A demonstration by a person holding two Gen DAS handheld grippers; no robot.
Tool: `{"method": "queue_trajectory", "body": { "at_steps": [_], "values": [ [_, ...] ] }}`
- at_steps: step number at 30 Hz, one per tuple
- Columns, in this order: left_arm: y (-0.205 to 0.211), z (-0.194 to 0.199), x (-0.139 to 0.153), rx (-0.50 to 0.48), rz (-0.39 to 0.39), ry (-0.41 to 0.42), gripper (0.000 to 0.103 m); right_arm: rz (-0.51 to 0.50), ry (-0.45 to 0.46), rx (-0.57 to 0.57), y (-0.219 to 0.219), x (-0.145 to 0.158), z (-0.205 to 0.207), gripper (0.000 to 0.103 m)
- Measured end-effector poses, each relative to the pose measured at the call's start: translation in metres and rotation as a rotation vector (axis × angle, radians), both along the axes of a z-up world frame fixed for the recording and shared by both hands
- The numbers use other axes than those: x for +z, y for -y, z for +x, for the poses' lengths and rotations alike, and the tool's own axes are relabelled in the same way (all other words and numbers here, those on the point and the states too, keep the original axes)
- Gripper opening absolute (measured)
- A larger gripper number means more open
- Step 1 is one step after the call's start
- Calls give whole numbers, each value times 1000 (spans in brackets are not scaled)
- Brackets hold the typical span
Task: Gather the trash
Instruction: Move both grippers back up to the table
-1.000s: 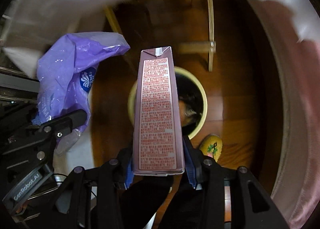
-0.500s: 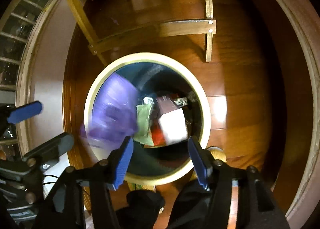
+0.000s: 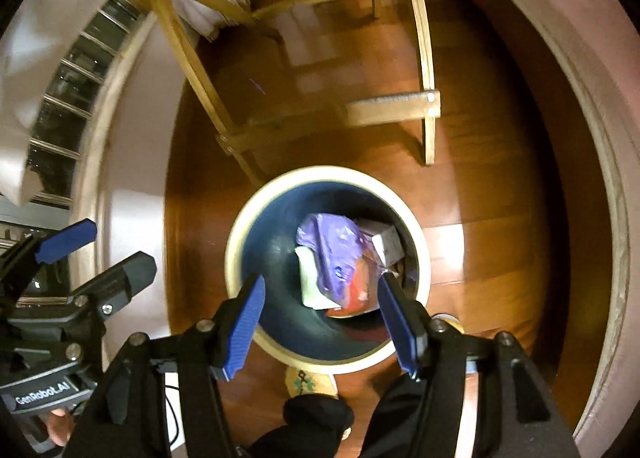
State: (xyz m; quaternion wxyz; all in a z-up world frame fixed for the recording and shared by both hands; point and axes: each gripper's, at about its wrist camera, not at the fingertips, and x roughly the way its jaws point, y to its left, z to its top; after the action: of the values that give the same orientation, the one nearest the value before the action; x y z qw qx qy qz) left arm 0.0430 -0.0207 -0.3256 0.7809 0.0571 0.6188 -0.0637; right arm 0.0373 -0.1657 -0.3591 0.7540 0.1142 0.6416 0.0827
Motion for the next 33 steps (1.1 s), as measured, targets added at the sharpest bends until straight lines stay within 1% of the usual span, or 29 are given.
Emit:
{"method": "queue_trajectory", "body": {
  "at_steps": [3,5,7,8,11,12,13,15,16,21,26,29,33],
  "values": [
    [-6,-1,33,8,-9,29,86,14,25,-8,-1,31,0,59],
    [-13,-1,63,15,-10,57,86,26,37,-17,-1,52,-1,59],
    [-19,-1,92,23,-15,86,86,43,58,-29,-1,82,-3,59],
    [-22,-1,108,28,-17,103,86,48,66,-32,-1,91,-3,59],
    [-32,0,155,40,-29,142,86,62,108,-38,-4,139,-6,59],
    [-35,-1,168,42,-32,153,86,67,120,-39,-4,152,-7,59],
    [-39,-1,187,44,-36,171,86,72,133,-41,-5,165,-7,59],
    [-43,-2,212,44,-44,193,86,80,166,-43,-7,195,-9,59],
    [-45,-4,230,44,-54,210,86,84,179,-44,-9,208,-9,59],
    [-56,-6,295,54,-79,268,86,100,247,-41,-16,274,-10,59],
    [-67,-1,339,84,-125,315,85,96,338,-28,-26,334,-8,59],
    [-76,1,364,102,-138,343,85,92,378,-31,-29,358,-5,59],
    [-83,9,385,112,-127,370,85,82,438,-37,-32,388,6,59]
  ]
}}
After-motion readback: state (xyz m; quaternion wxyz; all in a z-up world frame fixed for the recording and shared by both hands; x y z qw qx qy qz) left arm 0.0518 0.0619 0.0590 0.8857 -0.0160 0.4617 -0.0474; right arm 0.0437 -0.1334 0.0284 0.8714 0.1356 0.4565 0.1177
